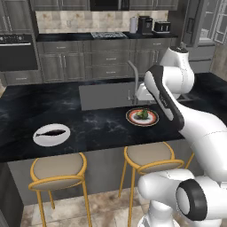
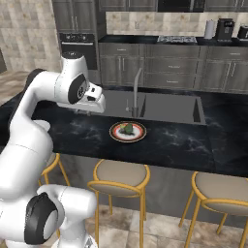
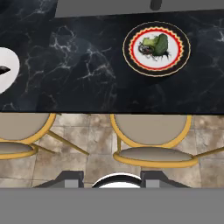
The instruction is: Transport the fish and broccoli to the fridge. Place the fish on the rack containing meat and place the broccoli on the rack containing the vegetable, ensuring meats and vegetables are on different racks.
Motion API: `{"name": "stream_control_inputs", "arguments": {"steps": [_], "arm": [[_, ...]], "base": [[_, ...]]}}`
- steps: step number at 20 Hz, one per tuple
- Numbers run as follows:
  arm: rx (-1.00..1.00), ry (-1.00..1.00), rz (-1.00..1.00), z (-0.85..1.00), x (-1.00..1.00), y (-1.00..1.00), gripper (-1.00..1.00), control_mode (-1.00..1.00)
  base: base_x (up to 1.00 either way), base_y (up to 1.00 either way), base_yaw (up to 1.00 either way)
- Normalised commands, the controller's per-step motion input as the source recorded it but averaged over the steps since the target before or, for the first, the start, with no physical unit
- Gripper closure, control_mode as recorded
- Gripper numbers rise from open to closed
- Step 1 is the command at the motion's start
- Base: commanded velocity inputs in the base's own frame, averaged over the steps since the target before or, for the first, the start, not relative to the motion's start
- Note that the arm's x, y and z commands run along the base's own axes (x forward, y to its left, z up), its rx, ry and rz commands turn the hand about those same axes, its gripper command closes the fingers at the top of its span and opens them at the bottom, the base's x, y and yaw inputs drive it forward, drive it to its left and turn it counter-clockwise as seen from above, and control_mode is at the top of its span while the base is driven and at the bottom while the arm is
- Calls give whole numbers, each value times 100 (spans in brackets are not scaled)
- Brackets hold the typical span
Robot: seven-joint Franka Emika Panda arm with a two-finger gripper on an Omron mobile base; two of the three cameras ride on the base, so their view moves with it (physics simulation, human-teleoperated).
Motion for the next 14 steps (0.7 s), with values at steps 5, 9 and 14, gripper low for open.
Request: {"name": "stream_control_inputs", "arguments": {"steps": [5, 9, 14], "arm": [[0, 0, 0, 0, -22, 0, -100, -100], [0, 2, 0, -6, -47, 4, -100, -100], [0, 4, 0, -5, -39, 2, -100, -100]], "base": [[0, 0, 0], [0, 0, 0], [0, 0, 0]]}}
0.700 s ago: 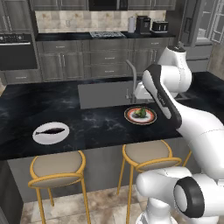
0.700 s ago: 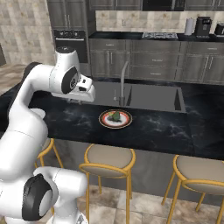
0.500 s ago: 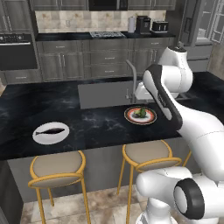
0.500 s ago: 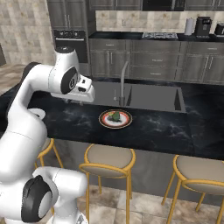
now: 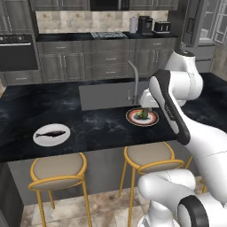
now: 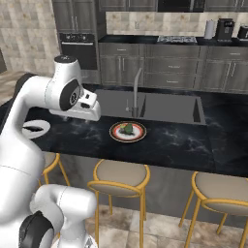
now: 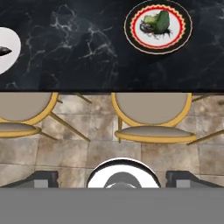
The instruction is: Transport the fish and broccoli to the fridge. Place the fish on the rack containing meat and place the broccoli on the rack containing the vegetable, ensuring meats and vegetables are on different racks.
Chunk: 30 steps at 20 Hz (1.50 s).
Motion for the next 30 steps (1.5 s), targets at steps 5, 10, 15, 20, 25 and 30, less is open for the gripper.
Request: {"name": "stream_control_inputs", "arguments": {"steps": [5, 10, 15, 20, 25, 30], "arm": [[0, 27, -12, -1, -1, 0, -100, -100], [0, 31, -36, -1, 3, -1, -100, -100], [0, 16, -39, -4, 7, -3, -100, -100], [-8, -4, -39, -28, 13, 0, -100, -100], [-11, -2, 11, -43, 48, -11, -100, -100], [-4, 0, 49, -54, 51, -50, -100, -100]], "base": [[0, 0, 0], [0, 0, 0], [0, 0, 0], [0, 0, 0], [0, 0, 0], [0, 0, 0]]}}
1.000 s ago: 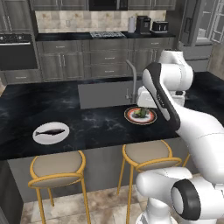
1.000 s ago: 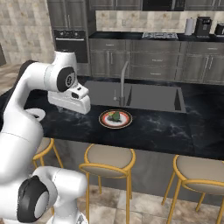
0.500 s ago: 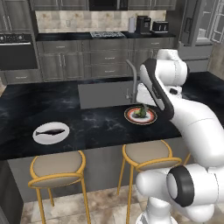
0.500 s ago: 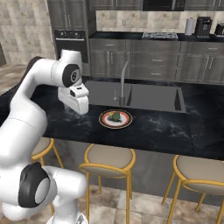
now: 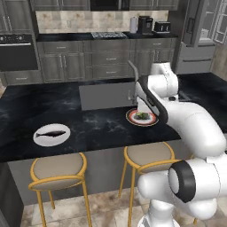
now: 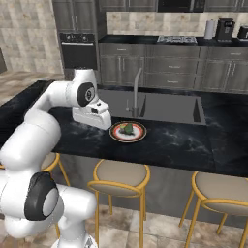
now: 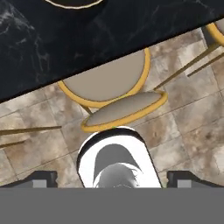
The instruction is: Transport the fish and broccoli to the fridge. Place the fish on the rack containing meat and place the broccoli on the rack containing the vegetable, ensuring meats and vegetables are on different racks.
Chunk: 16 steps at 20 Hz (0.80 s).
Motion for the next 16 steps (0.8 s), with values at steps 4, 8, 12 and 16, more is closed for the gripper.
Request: {"name": "stream_control_inputs", "arguments": {"steps": [4, 8, 12, 16], "arm": [[-6, 0, 47, -68, 86, -55, -100, -100], [-8, 3, 44, -43, 85, -38, -100, -100], [4, 29, 43, -1, 98, -20, -100, -100], [7, 28, 46, 0, 82, -15, -100, -100]], "base": [[0, 0, 0], [0, 0, 0], [0, 0, 0], [0, 0, 0]]}}
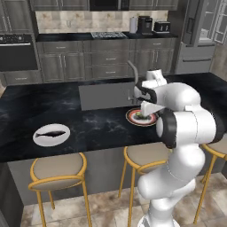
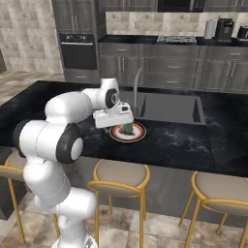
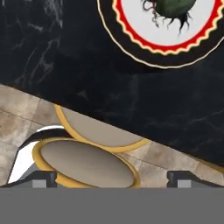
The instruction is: Transport the fish and broccoli to the fridge. Place the fish on the rack containing meat and place the broccoli on the rack containing the vegetable, ensuring meats and vegetables are on different racks.
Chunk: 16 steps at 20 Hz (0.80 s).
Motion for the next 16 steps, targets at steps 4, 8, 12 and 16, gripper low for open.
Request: {"name": "stream_control_inputs", "arguments": {"steps": [4, 8, 12, 16], "arm": [[2, 15, 47, 0, 71, -13, -100, -100], [3, 10, 43, -4, 75, -1, -100, -100], [7, 3, 35, -12, 53, 0, -100, -100], [13, 0, 23, -17, 29, 5, -100, -100]], "base": [[0, 0, 0], [0, 0, 0], [0, 0, 0], [0, 0, 0]]}}
